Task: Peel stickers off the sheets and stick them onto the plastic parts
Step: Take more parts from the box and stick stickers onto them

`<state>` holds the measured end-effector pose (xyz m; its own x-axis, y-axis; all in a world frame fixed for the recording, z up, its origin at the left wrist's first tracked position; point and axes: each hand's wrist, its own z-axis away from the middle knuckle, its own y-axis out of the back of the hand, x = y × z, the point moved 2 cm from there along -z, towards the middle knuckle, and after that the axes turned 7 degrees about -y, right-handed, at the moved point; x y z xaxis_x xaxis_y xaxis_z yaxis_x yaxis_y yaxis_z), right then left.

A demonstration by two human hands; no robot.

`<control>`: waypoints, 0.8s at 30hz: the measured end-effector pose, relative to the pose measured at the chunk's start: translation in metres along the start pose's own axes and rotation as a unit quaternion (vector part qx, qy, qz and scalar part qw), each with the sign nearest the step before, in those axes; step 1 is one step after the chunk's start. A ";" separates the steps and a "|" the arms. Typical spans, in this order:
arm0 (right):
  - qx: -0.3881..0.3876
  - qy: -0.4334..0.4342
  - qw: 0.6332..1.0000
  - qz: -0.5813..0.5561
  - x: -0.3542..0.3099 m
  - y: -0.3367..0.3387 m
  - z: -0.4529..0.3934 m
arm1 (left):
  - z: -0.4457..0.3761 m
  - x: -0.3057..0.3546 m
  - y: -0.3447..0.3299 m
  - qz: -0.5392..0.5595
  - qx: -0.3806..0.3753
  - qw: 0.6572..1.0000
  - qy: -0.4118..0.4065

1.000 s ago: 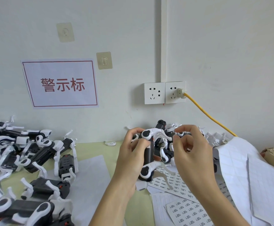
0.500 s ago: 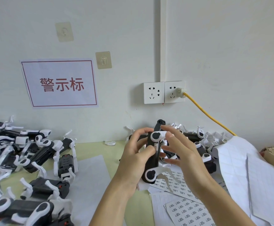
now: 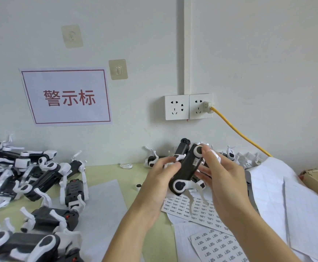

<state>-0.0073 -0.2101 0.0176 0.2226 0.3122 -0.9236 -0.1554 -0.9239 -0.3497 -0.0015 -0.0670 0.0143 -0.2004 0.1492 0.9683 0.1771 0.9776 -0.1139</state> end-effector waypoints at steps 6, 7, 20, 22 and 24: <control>0.088 0.013 0.995 -0.052 0.001 0.004 0.000 | -0.001 -0.002 -0.001 0.086 0.030 0.994 0.054; 0.083 0.013 0.995 -0.059 0.000 0.005 -0.001 | -0.002 0.000 0.000 0.110 0.065 0.991 0.042; -0.146 -0.020 0.988 0.053 -0.011 0.014 -0.002 | -0.005 0.004 0.018 0.243 0.191 0.948 -0.081; -0.172 -0.018 0.977 0.125 -0.014 0.015 0.000 | -0.006 0.004 0.020 0.226 0.209 0.947 -0.087; -0.182 -0.012 0.961 0.208 -0.018 0.018 0.000 | -0.007 0.003 0.023 0.204 0.220 0.950 -0.086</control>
<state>-0.0145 -0.2326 0.0276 0.1913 -0.0991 -0.9765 0.1211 -0.9849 0.1236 0.0083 -0.0449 0.0162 -0.3632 0.5141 0.7771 -0.1383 0.7950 -0.5906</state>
